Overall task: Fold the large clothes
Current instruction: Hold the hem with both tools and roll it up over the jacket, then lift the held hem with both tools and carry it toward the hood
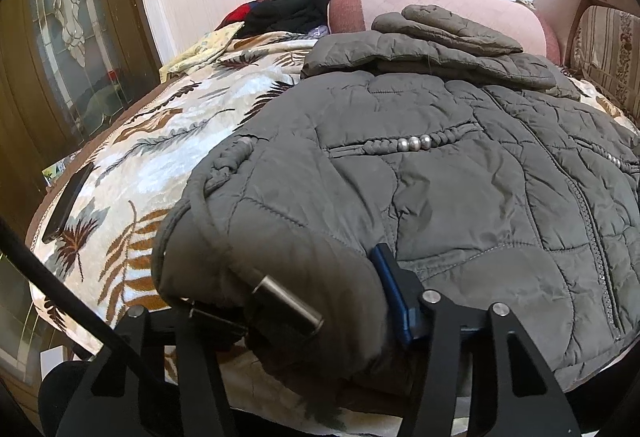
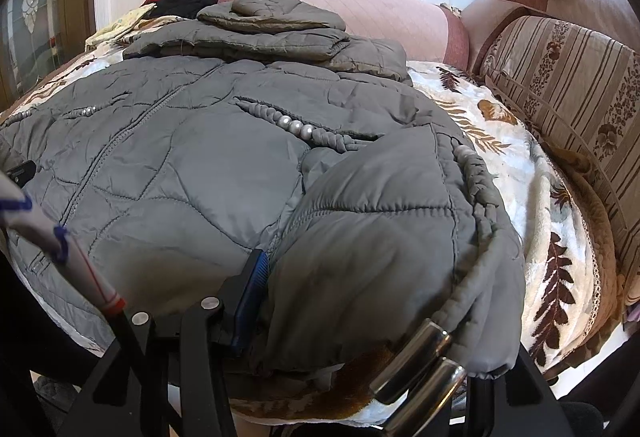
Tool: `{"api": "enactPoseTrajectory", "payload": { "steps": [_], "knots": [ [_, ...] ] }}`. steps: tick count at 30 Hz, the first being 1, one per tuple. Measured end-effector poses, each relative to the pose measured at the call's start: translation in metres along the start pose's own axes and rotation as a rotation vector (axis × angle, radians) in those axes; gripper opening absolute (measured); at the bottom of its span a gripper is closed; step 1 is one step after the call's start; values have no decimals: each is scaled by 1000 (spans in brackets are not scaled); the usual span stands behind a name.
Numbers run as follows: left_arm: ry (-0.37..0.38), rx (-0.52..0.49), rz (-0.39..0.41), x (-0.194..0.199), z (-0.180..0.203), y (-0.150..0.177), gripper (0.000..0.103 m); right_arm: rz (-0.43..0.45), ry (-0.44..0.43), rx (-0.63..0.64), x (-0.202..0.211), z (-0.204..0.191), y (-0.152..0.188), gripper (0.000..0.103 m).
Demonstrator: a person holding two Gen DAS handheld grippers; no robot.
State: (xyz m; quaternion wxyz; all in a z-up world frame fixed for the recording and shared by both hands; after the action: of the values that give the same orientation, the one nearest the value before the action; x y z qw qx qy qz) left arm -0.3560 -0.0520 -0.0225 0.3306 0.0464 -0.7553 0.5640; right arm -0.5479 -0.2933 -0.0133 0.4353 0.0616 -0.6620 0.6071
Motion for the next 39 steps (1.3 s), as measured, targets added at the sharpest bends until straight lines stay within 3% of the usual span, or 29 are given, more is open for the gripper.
{"api": "enactPoseTrajectory", "payload": {
  "steps": [10, 15, 31, 39],
  "knots": [
    [-2, -10, 10, 2, 2, -1, 47, 3, 6, 7, 1, -1, 0, 56],
    [-2, -11, 10, 2, 2, -1, 47, 17, 6, 20, 4, -4, -1, 48],
    [-2, -11, 13, 3, 2, -2, 46, 26, 4, 19, 5, -1, -3, 43],
    [2, -7, 15, 5, 2, -6, 41, 55, -2, 8, 13, 3, -6, 37]
  ]
}}
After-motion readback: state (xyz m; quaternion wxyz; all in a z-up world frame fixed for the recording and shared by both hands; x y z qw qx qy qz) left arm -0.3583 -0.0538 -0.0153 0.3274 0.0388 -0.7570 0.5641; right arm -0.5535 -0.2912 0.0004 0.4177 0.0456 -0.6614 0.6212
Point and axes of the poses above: each gripper's, at about its wrist camera, not at the fingertips, and x roughly against the way its jaws point, z to its right, y to its underside, the point moved 4 cm from there along -x, roughly the way its jaws point, and after that the axes turned 7 degrees about z, right-handed, at the moved point
